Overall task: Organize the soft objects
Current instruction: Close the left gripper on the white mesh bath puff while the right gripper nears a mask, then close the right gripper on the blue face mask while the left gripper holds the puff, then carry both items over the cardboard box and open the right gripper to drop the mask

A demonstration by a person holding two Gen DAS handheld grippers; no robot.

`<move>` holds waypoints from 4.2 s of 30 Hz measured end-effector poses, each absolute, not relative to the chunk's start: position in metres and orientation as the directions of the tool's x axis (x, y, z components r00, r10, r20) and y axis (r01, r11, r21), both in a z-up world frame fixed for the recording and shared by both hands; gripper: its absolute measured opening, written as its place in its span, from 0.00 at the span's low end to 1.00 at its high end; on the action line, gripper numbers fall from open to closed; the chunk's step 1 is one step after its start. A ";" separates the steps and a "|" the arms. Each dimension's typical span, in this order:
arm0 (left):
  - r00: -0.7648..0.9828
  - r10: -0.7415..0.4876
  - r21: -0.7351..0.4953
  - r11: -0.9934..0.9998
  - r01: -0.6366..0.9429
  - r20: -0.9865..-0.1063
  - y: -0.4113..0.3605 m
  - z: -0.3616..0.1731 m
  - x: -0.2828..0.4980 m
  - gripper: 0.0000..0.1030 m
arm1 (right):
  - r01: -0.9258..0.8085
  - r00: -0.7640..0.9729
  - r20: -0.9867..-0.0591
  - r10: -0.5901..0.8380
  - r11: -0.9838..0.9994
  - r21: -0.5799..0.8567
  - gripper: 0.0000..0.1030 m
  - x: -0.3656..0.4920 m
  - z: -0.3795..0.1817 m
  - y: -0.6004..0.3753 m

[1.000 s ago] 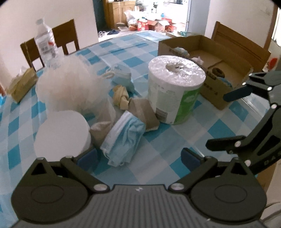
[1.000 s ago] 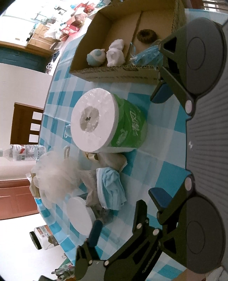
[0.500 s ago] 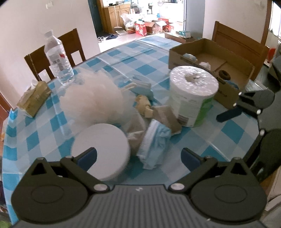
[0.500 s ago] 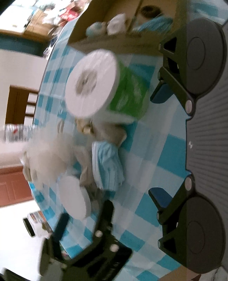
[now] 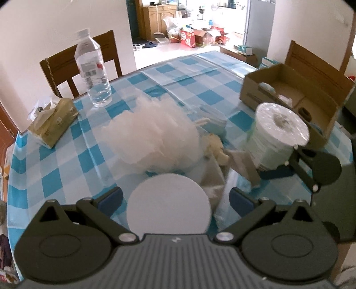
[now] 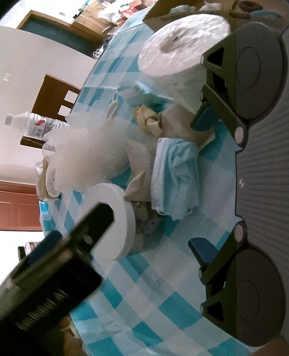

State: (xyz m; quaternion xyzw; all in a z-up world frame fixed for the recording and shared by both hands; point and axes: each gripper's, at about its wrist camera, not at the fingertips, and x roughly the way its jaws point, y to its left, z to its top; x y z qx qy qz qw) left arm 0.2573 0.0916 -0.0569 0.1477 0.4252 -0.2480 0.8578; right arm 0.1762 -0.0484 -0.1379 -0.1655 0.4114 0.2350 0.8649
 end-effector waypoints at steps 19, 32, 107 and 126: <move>0.469 -0.320 -0.083 0.885 0.458 -0.823 0.083 -0.086 0.352 0.98 | -0.595 0.590 -0.779 0.211 0.766 -0.244 1.00 0.190 -0.160 -0.018; 0.444 -0.310 -0.164 0.927 0.337 -0.841 0.072 -0.105 0.389 0.95 | -0.586 0.583 -0.788 0.197 0.774 -0.240 1.00 0.191 -0.163 -0.018; 0.450 -0.283 -0.055 0.889 0.455 -0.847 0.057 -0.100 0.358 0.76 | -0.475 0.537 -0.827 0.166 0.870 -0.134 0.26 0.158 -0.120 -0.064; 0.479 -0.327 -0.046 0.860 0.509 -0.814 0.065 -0.056 0.342 0.31 | -0.492 0.551 -0.817 0.168 0.857 -0.155 0.26 0.155 -0.110 -0.070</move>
